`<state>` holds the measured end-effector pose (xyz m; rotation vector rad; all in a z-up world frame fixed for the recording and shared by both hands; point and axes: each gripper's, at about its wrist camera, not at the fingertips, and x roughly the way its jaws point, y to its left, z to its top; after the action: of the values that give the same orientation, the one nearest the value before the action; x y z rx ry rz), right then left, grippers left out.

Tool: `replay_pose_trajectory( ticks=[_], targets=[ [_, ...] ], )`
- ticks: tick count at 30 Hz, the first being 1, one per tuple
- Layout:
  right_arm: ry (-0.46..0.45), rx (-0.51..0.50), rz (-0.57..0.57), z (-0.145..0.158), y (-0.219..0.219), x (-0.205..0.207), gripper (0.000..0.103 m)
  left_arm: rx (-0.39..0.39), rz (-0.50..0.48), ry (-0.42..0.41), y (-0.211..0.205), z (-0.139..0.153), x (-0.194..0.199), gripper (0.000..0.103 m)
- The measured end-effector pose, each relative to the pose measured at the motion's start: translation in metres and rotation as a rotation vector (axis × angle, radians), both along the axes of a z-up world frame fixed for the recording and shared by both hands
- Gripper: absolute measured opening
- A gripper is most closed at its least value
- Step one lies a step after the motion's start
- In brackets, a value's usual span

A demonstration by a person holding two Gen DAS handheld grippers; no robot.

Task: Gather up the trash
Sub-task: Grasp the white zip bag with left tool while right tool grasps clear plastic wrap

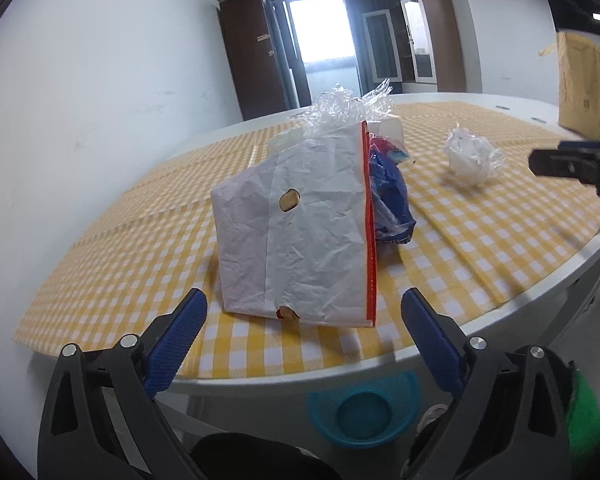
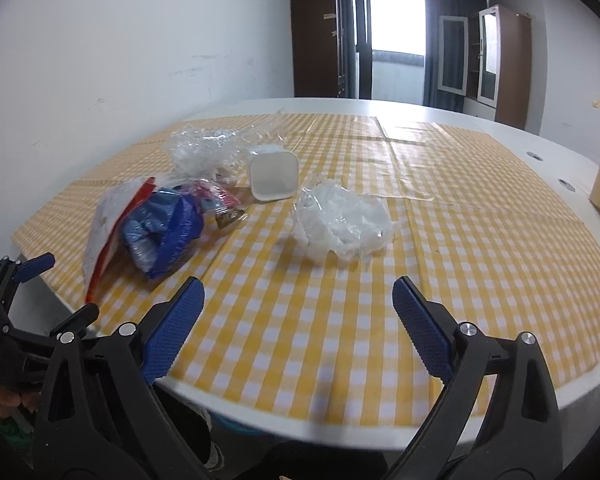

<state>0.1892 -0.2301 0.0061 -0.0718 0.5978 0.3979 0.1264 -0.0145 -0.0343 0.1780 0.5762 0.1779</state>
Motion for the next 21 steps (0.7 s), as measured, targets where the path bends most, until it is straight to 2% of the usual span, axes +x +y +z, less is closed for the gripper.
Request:
replay_pose_trajectory(
  ticks=[2, 4, 6, 8, 9, 10, 13, 14, 15, 17, 21],
  targets=[
    [0.015, -0.011, -0.003, -0.002, 0.004, 0.016, 0.088, 0.046, 0.001, -0.005, -0.004, -0.003, 0.003, 0.092],
    [0.03, -0.029, -0.004, -0.004, 0.009, 0.031, 0.085, 0.079, 0.008, -0.009, -0.007, -0.004, 0.007, 0.086],
    [0.061, -0.052, -0.006, -0.007, 0.016, 0.046, 0.081, 0.104, 0.013, -0.009, -0.008, -0.005, 0.01, 0.074],
    [0.08, -0.056, -0.008, -0.008, 0.021, 0.058, 0.076, 0.104, 0.018, -0.001, -0.006, -0.007, 0.012, 0.069],
    [0.085, -0.065, -0.014, -0.008, 0.023, 0.062, 0.075, 0.1, 0.015, 0.004, -0.005, -0.008, 0.013, 0.062],
    [0.09, -0.07, -0.02, -0.009, 0.024, 0.066, 0.068, 0.094, 0.01, 0.013, -0.004, -0.009, 0.014, 0.057],
    [0.107, -0.074, -0.021, -0.01, 0.028, 0.072, 0.053, 0.085, 0.011, 0.008, 0.001, -0.01, 0.014, 0.031],
    [0.112, -0.077, -0.023, -0.011, 0.029, 0.073, 0.044, 0.084, 0.012, -0.005, 0.003, -0.009, 0.012, 0.009],
    [0.117, -0.074, -0.024, -0.012, 0.028, 0.074, 0.039, 0.093, 0.022, -0.018, 0.005, -0.008, 0.01, 0.006],
    [0.112, -0.066, -0.031, -0.013, 0.026, 0.073, 0.021, 0.091, 0.029, -0.048, 0.008, -0.004, 0.005, 0.003],
    [0.091, -0.042, -0.025, -0.009, 0.019, 0.06, 0.015, 0.058, 0.041, -0.111, 0.018, 0.011, -0.013, 0.001]
  ],
)
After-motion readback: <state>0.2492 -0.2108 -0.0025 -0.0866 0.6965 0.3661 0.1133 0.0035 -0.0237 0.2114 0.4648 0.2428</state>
